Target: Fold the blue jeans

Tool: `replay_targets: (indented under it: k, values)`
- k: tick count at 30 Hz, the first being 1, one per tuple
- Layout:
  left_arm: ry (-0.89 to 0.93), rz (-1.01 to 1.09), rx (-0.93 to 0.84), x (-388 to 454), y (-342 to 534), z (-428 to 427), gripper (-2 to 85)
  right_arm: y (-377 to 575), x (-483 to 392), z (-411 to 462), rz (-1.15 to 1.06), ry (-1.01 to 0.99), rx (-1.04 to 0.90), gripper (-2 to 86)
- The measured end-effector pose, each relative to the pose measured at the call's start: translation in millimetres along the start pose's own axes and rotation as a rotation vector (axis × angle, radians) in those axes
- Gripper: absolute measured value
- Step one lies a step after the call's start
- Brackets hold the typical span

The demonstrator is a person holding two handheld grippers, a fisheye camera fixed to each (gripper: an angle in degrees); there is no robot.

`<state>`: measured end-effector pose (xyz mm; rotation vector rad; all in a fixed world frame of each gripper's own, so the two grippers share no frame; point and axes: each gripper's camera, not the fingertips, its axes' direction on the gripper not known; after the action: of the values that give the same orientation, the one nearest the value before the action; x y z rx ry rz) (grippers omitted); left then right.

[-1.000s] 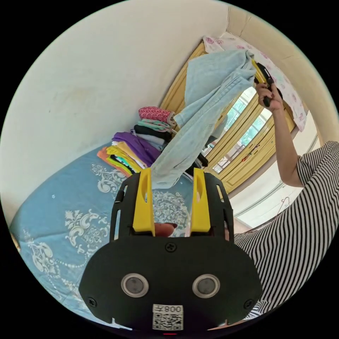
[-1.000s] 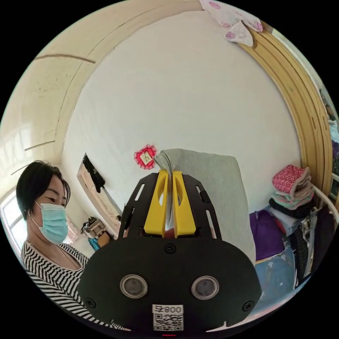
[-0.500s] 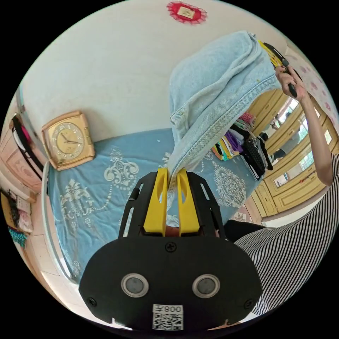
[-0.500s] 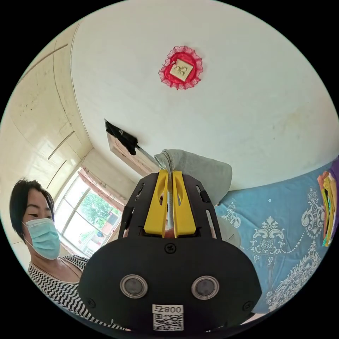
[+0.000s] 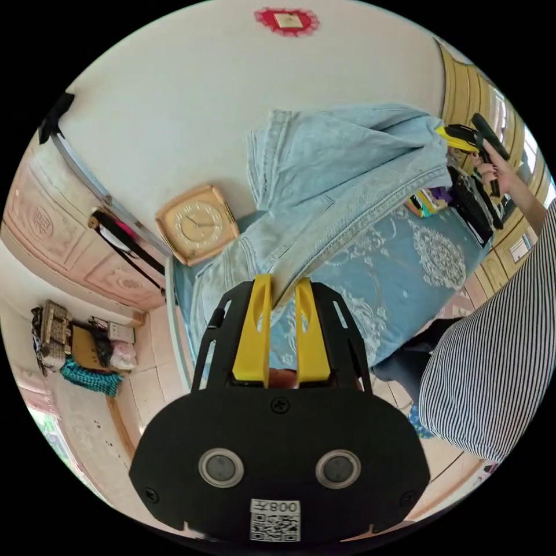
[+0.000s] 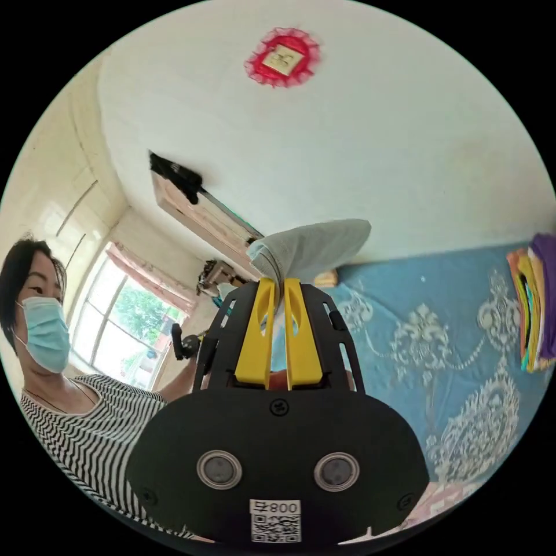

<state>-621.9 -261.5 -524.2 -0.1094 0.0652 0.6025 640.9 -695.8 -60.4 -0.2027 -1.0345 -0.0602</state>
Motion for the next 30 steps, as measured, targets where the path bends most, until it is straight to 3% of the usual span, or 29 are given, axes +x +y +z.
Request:
replay_targets:
  k: [2, 4, 6, 8, 14, 19, 24, 30]
  values:
    - [0.153, -0.069, -0.259, 0, 56, 90, 6.6, 42, 55, 47, 0.216, 0.127, -0.147, 0.4]
    - [0.242, -0.155, -0.410, -1, 103, 143, 6.8, 98, 110, 100, 0.414, 0.291, -0.324, 0.0]
    - [0.321, -0.276, -0.447, -9, 141, 172, 7.2, 119, 116, 138, 0.437, 0.309, -0.402, 0.0]
    - [0.422, -0.475, -0.398, -28, 183, 195, 8.4, 118, 95, 183, 0.310, 0.339, -0.476, 0.1]
    - [0.626, -0.995, -0.221, -85, 281, 261, 14.1, 81, -14, 355, -0.389, 0.475, -0.582, 3.4]
    - [0.658, -1.246, -0.085, -120, 354, 306, 15.2, 89, -66, 470, -0.762, 0.559, -0.576, 6.6]
    - [0.611, -1.338, 0.048, -148, 412, 325, 13.7, 63, -44, 508, -0.657, 0.657, -0.431, 7.7]
    - [0.594, -1.346, 0.117, -163, 461, 339, 11.3, 41, -26, 567, -0.560, 0.649, -0.430, 10.5]
